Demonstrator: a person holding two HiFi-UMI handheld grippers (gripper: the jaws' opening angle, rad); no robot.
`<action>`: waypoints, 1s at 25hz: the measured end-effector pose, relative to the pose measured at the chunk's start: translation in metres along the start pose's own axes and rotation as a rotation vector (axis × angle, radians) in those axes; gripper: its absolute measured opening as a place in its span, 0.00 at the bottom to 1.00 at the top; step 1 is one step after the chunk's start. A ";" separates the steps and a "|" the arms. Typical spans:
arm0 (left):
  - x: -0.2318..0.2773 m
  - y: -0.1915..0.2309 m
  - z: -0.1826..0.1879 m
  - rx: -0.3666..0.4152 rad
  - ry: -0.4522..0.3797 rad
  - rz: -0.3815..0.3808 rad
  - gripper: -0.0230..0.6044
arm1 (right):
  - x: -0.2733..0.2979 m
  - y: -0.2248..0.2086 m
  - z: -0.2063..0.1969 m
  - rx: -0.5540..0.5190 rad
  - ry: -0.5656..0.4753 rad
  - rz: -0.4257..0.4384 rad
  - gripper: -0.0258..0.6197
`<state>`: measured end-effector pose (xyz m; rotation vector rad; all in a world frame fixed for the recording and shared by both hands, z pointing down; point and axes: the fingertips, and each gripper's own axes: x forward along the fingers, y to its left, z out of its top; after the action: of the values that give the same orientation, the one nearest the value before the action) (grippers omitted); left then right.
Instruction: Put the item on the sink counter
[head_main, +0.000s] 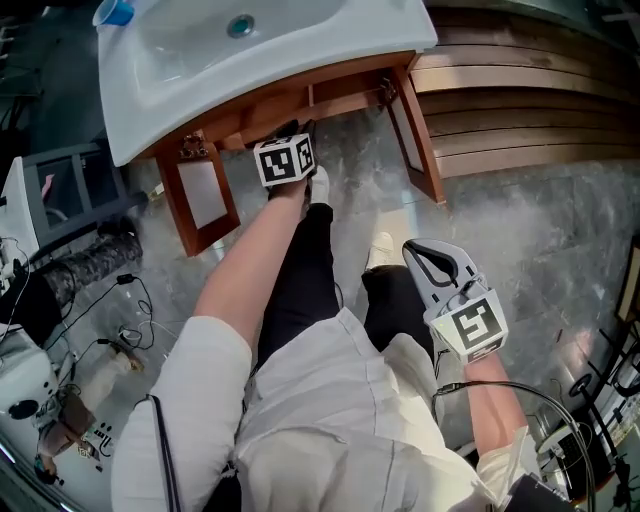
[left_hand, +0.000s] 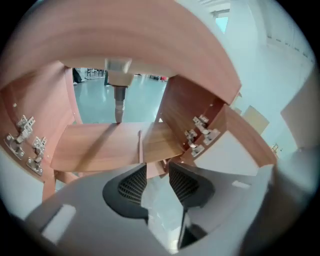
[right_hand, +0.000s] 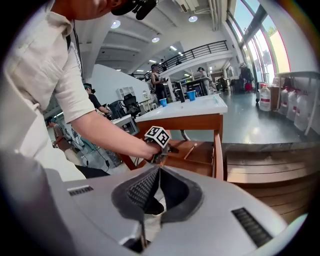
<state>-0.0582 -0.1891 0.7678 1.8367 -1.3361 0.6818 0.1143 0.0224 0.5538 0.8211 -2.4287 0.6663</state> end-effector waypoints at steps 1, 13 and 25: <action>-0.017 -0.009 -0.001 0.003 -0.001 -0.025 0.26 | -0.006 0.006 0.005 -0.008 -0.003 0.008 0.05; -0.218 -0.088 -0.011 0.042 -0.035 -0.138 0.05 | -0.086 0.061 0.067 -0.119 -0.063 0.034 0.05; -0.365 -0.143 0.036 0.174 -0.226 -0.216 0.05 | -0.141 0.081 0.114 -0.215 -0.105 0.035 0.05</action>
<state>-0.0365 0.0065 0.4272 2.2140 -1.2243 0.5007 0.1272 0.0714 0.3619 0.7437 -2.5587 0.3733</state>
